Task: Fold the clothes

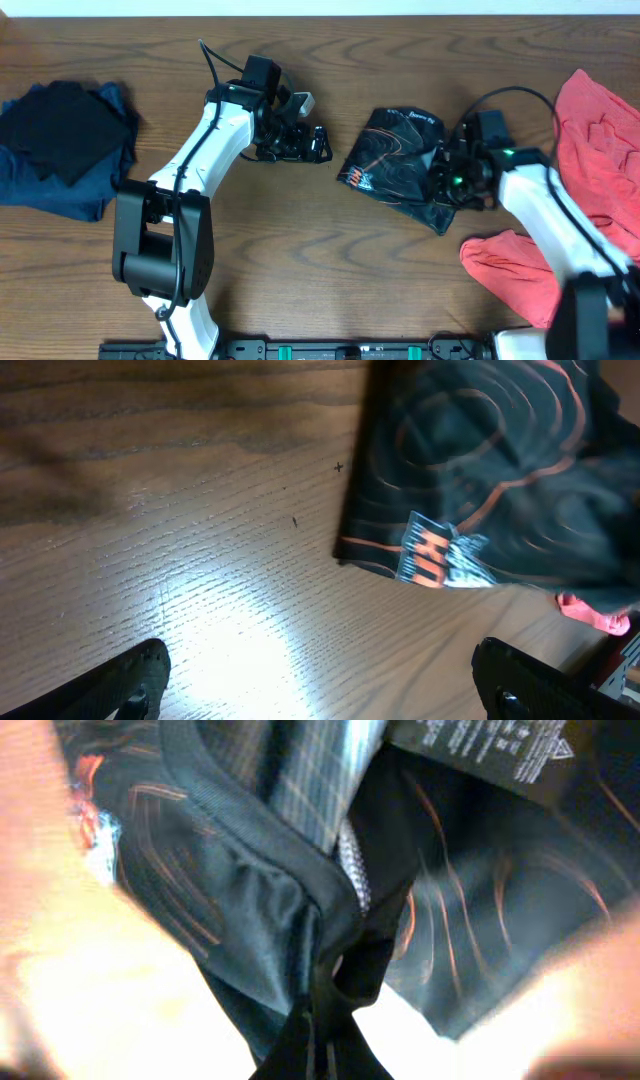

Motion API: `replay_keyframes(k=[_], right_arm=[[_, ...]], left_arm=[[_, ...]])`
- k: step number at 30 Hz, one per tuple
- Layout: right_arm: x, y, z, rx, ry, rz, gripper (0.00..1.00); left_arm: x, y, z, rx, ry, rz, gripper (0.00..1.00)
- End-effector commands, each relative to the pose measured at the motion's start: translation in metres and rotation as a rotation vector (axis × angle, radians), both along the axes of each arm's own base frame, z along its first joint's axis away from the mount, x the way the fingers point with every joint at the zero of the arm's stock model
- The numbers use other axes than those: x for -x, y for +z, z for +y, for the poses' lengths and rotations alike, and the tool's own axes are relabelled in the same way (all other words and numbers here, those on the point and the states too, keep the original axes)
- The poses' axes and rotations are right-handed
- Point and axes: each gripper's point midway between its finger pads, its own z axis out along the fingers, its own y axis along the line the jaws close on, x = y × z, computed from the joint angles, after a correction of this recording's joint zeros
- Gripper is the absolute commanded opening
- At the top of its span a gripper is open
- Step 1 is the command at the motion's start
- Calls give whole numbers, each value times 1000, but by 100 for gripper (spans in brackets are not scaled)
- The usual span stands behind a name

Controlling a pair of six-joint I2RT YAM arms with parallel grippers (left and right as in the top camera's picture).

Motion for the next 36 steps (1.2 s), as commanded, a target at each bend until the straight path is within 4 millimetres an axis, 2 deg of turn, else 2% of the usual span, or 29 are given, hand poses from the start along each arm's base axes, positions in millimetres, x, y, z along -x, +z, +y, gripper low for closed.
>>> replay_keyframes(k=[1,5,6,8,9,11,14,20,23,30,36], right_arm=[[12,8,-21,106,-78,33,1],[36,-3,-36,192,-82,125,1],[39,-6,-36,194,-80,138,7],[45,-10,-36,194,-78,157,30],[46,-12,-37,199,-76,160,35],[44,-13,-46,245,-81,146,36],[21,-12,-59,298,-118,54,34],[-53,3,-78,274,-239,-225,28],[-74,0,-79,202,-313,-264,24],[-98,-37,-42,-14,-244,-234,24],[-104,-69,-33,-65,-251,-185,24]], left_arm=[[-2,3,0,-10,-18,-24,98],[-2,3,0,-10,-18,-24,98],[-2,3,0,-10,-18,-23,98],[-2,3,0,-10,-18,-24,98],[-2,3,0,-10,-18,-24,98],[-2,3,0,-10,-18,-23,98],[-2,3,0,-10,-18,-23,98],[0,3,1,-12,-18,-16,98],[0,3,1,-12,-18,-16,98],[0,3,1,-11,-18,-16,98],[0,3,1,-11,-18,-16,98]])
